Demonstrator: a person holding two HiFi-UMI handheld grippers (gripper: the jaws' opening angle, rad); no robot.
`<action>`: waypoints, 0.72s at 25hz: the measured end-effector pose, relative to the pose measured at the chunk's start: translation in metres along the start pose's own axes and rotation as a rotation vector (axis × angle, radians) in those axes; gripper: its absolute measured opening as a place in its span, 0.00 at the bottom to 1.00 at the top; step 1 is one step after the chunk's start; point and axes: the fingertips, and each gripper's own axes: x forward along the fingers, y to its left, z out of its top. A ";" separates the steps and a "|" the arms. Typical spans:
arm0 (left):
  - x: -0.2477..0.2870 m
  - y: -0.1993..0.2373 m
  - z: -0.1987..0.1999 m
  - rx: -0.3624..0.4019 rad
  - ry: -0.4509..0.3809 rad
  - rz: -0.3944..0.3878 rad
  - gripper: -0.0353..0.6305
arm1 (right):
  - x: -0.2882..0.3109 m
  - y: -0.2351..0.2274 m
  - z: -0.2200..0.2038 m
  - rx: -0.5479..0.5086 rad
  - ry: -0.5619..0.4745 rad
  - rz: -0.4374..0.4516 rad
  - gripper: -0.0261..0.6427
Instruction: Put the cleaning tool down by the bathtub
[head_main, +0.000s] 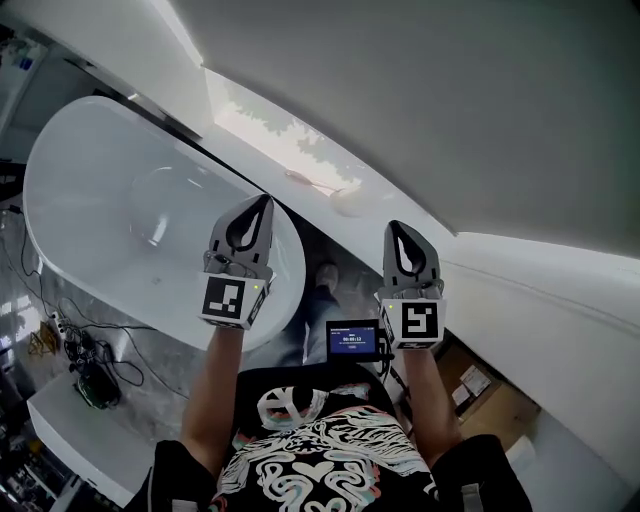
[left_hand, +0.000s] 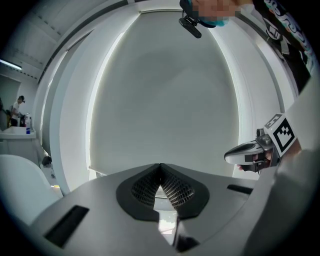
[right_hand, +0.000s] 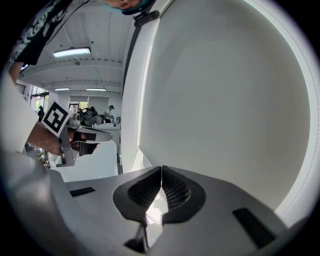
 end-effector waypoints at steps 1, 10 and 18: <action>-0.004 -0.001 0.007 0.000 -0.016 0.001 0.08 | -0.005 0.002 0.005 0.001 -0.001 -0.003 0.08; -0.029 -0.011 0.046 -0.005 -0.026 0.009 0.08 | -0.033 -0.002 0.042 0.000 -0.042 -0.019 0.08; -0.050 -0.013 0.091 0.006 -0.066 0.006 0.08 | -0.052 -0.002 0.087 -0.005 -0.076 -0.020 0.08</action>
